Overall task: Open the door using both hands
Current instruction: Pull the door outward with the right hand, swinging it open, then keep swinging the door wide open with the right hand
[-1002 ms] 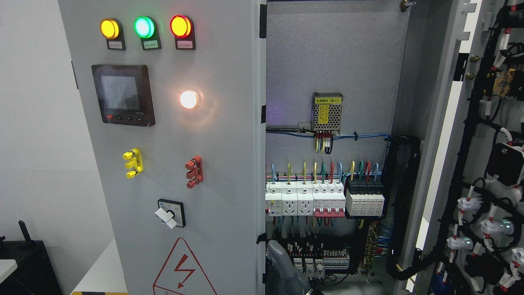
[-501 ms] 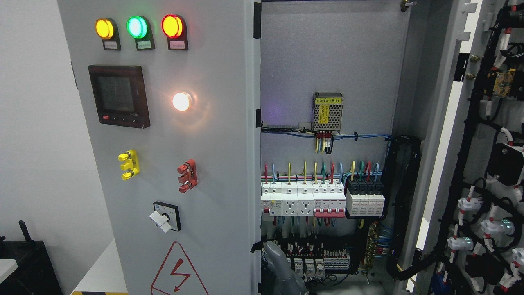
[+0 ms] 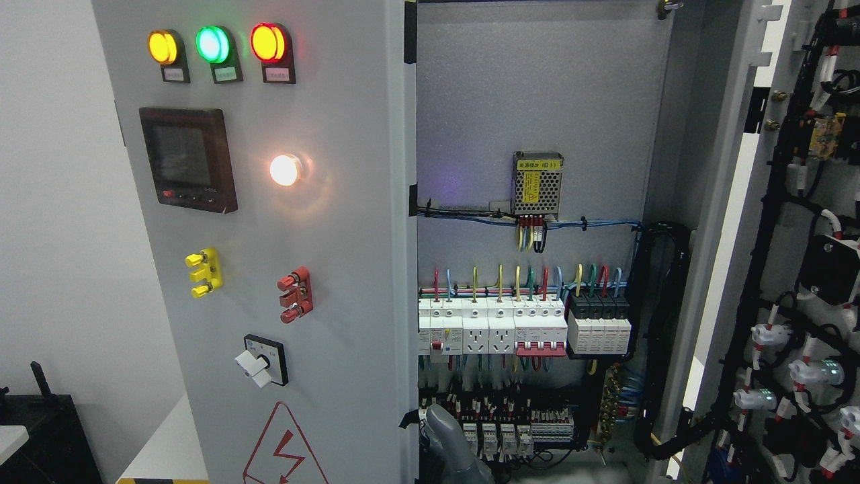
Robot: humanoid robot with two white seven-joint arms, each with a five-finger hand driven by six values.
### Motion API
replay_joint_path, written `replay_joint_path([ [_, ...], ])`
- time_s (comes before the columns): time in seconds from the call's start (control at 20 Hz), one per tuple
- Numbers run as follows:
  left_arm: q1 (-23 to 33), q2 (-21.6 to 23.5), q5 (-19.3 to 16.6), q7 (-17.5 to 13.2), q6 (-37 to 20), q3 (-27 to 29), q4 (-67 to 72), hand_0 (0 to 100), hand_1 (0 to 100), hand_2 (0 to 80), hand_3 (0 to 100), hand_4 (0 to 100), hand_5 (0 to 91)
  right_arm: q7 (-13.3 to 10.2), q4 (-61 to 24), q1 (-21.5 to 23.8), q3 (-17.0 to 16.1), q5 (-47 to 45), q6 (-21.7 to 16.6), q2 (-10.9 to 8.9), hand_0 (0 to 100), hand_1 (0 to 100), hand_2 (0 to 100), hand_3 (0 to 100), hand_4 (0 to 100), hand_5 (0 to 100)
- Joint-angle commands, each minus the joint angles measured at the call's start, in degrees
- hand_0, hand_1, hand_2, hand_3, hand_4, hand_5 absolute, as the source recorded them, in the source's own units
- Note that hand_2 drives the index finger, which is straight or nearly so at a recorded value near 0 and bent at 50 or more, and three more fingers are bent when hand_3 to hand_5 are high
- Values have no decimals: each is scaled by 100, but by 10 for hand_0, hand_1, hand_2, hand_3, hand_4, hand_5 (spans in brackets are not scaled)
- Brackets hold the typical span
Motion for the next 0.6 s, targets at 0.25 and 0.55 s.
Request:
replay_joint_path([
  [0.25,176,0,-6,0,-2,-70,-53,0,0,0,0,33,0,-2,-341,142,328,-18,24,7,0,0,0,0,0,0],
  [0.55,184,0,2,0,-2,-70,-53,0,0,0,0,33,0,-2,-376,168,433,-18,24,7,0,0,0,0,0,0],
])
